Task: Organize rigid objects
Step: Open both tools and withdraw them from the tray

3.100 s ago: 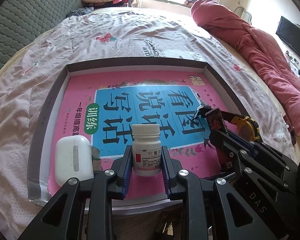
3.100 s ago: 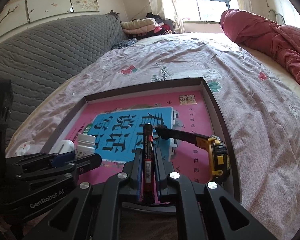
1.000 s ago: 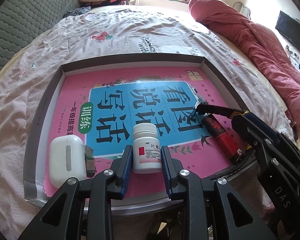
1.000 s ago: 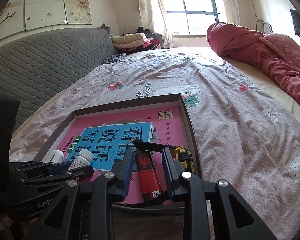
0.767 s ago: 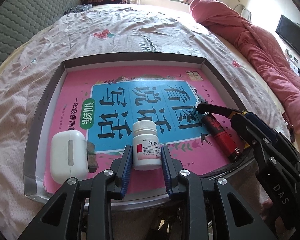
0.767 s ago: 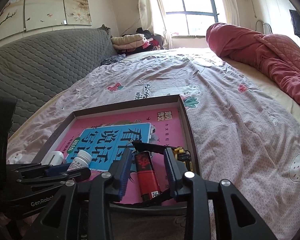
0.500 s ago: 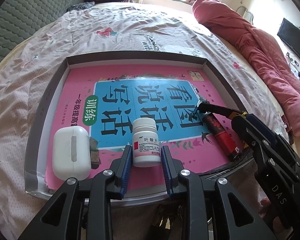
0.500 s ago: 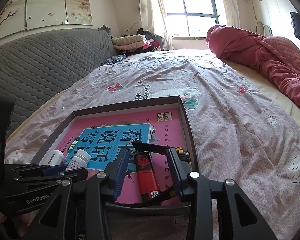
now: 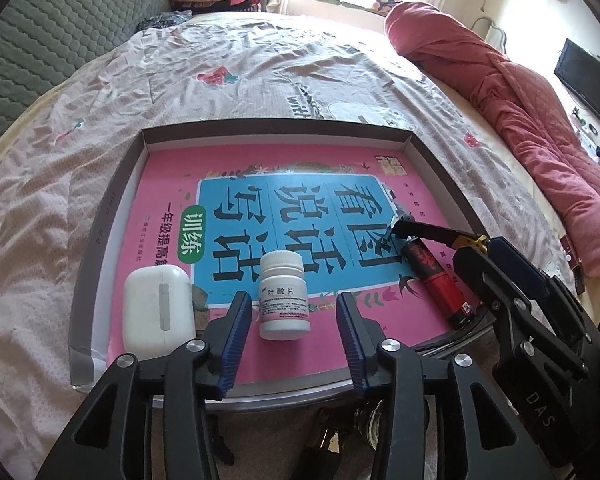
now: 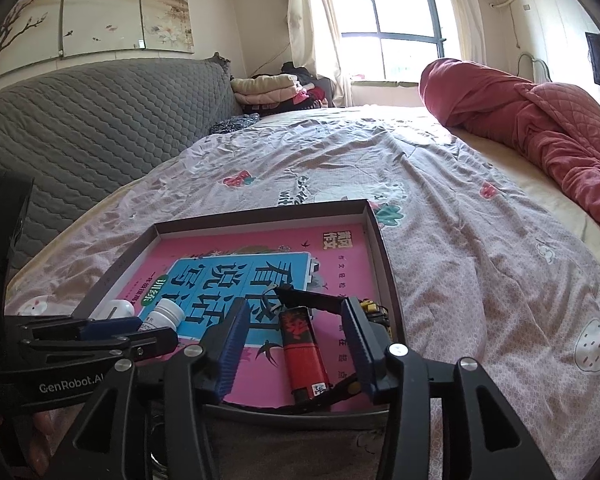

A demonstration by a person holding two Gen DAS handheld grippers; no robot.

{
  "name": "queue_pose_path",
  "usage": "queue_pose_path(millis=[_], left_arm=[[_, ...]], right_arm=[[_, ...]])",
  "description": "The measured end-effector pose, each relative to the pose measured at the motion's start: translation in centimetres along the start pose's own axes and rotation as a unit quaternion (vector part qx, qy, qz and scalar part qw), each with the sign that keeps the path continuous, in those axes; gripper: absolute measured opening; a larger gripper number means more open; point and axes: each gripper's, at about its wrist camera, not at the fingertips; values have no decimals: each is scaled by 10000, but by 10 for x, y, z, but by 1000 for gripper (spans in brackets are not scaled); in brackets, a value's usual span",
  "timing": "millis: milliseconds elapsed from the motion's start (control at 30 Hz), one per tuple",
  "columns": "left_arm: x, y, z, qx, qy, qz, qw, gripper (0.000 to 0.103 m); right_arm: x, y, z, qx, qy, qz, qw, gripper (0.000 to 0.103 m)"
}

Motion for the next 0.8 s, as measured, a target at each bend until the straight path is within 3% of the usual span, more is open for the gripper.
queue_pose_path(millis=[300,433,800], left_arm=[[4,-7,0,5,-13,-68,10000,54],[4,-9,0,33,-12,-88,10000,58],[4,-22,1,70,32,-171,9998,62]], right_arm=[[1,-2,3,54,-36,-11,10000,49],[1,-3,4,22,-60,-43,10000,56],[2,-12,5,-66,-174,-109,9998,56]])
Point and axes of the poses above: each gripper's, at about its wrist camera, not at the fingertips, and y roughly the way its jaws point, z to its left, x to its top, and after that the axes turned 14 degrees about -z, right-handed
